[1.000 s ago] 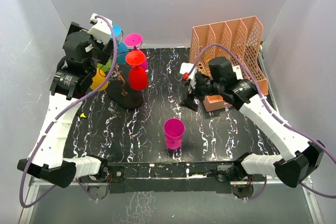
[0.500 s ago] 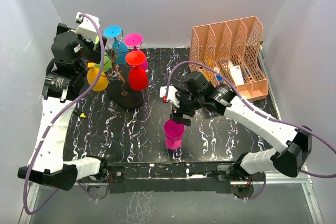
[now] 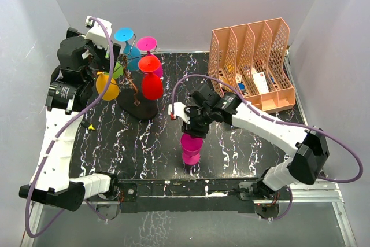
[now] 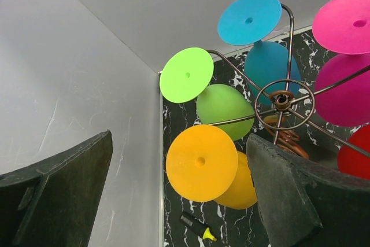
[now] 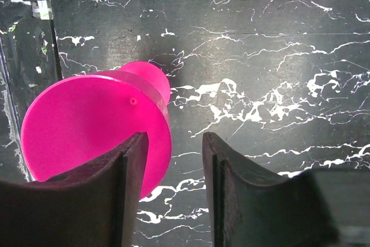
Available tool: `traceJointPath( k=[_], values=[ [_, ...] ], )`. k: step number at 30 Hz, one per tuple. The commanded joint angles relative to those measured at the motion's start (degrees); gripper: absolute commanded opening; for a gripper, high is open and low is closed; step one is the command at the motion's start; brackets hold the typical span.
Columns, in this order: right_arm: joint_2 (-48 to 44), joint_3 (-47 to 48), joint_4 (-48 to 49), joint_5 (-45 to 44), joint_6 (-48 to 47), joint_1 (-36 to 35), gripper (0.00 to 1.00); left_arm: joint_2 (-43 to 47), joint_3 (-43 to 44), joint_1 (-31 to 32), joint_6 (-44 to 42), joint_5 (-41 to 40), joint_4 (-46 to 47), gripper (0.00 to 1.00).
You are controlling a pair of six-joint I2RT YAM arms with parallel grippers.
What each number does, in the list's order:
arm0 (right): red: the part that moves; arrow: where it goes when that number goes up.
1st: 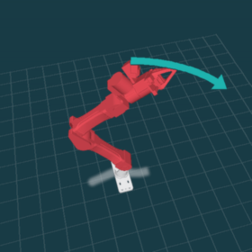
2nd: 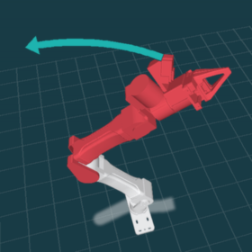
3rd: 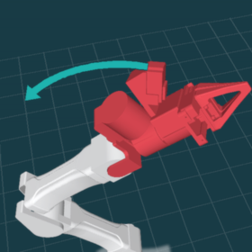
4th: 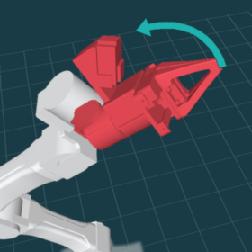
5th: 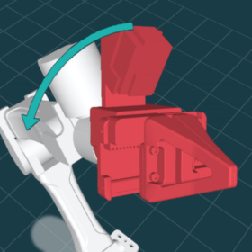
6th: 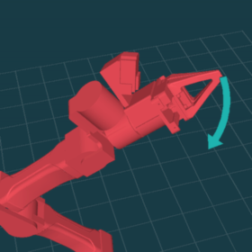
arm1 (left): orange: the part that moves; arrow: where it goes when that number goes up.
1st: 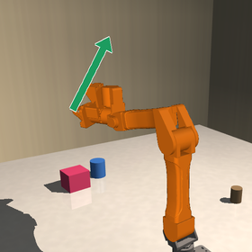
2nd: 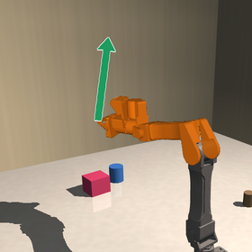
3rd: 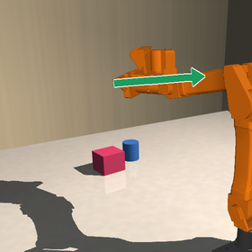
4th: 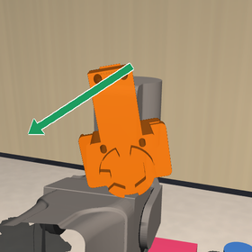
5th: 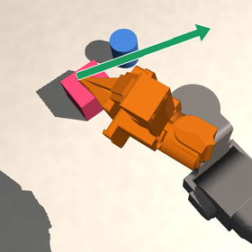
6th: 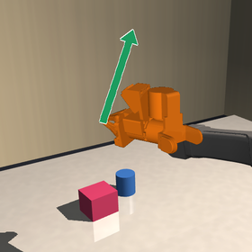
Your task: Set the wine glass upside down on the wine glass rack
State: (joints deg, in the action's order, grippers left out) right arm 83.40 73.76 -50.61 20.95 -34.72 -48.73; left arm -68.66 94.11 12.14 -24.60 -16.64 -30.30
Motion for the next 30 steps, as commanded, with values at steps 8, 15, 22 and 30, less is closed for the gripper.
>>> traceJointPath(
  k=[8,15,22,30],
  values=[
    [1.5,5.2,-0.1,3.0,-1.4,-0.6,0.13,1.8,0.0,-0.2,1.8,2.2,-0.3,0.97],
    [-1.4,5.5,3.5,-2.1,-3.4,0.4,0.08,1.9,-0.4,-0.3,5.5,6.4,-0.5,0.97],
    [-5.2,8.2,7.8,-0.8,-3.7,10.0,0.08,1.7,0.8,-0.5,9.9,14.9,-1.7,0.97],
    [-9.2,14.7,14.1,-4.1,6.3,22.2,0.08,-1.4,4.8,-0.5,15.9,27.5,-2.0,0.97]
  ],
)
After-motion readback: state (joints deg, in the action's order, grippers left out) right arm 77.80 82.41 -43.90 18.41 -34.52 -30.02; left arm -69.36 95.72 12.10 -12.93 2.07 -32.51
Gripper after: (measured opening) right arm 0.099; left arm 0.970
